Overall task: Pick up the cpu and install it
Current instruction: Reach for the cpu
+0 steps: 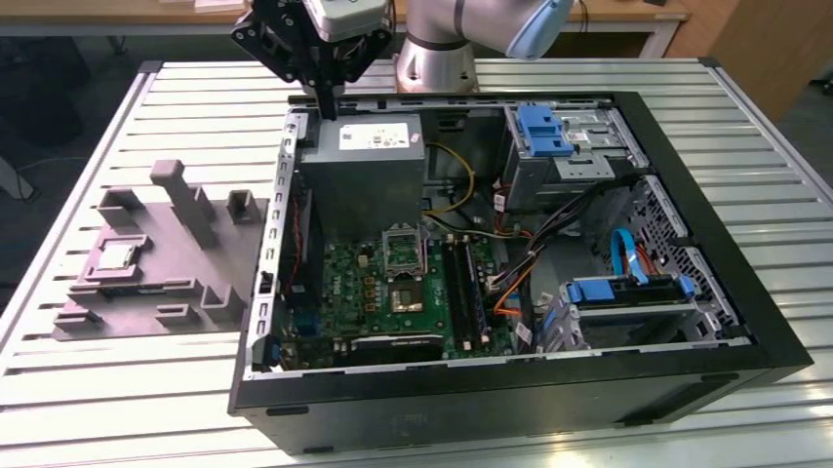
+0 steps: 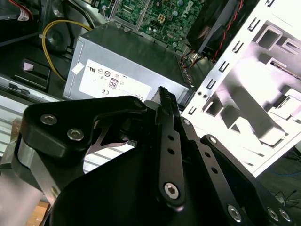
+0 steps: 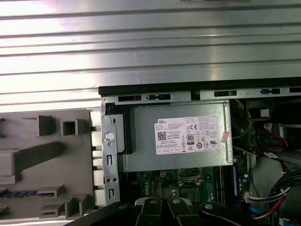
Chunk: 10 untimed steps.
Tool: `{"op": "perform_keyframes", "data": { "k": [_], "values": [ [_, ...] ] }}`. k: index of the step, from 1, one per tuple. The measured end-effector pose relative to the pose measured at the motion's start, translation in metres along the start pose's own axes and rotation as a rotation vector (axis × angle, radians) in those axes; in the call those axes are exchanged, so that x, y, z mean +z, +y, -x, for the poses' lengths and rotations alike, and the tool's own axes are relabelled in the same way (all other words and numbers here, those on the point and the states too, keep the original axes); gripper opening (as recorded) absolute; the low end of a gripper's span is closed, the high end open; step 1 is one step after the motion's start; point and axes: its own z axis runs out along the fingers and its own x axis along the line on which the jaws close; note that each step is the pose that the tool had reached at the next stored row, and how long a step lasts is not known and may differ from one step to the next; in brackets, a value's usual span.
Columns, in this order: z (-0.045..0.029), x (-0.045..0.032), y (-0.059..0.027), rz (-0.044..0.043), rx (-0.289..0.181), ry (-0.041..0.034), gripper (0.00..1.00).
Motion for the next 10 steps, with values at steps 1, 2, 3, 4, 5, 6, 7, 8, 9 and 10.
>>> {"op": "perform_keyframes", "data": {
  "k": [1, 2, 3, 4, 5, 6, 7, 8, 9, 10],
  "values": [
    [-0.0002, 0.0000, 0.0000, 0.0000, 0.000, 0.0000, 0.11],
    [-0.0004, 0.0000, 0.0000, 0.0000, 0.000, 0.0000, 0.11],
    [-0.0007, 0.0000, -0.0001, 0.0000, 0.000, 0.0000, 0.11],
    [-0.0011, 0.0000, -0.0001, 0.0001, 0.000, 0.0000, 0.11],
    [-0.0014, 0.0000, -0.0001, 0.0000, 0.000, 0.0000, 0.11],
    [-0.0017, 0.0000, -0.0001, 0.0000, 0.000, 0.0000, 0.11],
    [-0.0021, 0.0000, -0.0002, 0.0000, 0.000, -0.0001, 0.11],
    [-0.0026, -0.0001, -0.0002, 0.0000, 0.000, 0.0000, 0.11],
    [-0.0030, -0.0001, -0.0002, 0.0000, 0.000, 0.0000, 0.11],
    [-0.0033, -0.0001, -0.0002, 0.0000, 0.000, 0.0000, 0.11]
  ]
}}
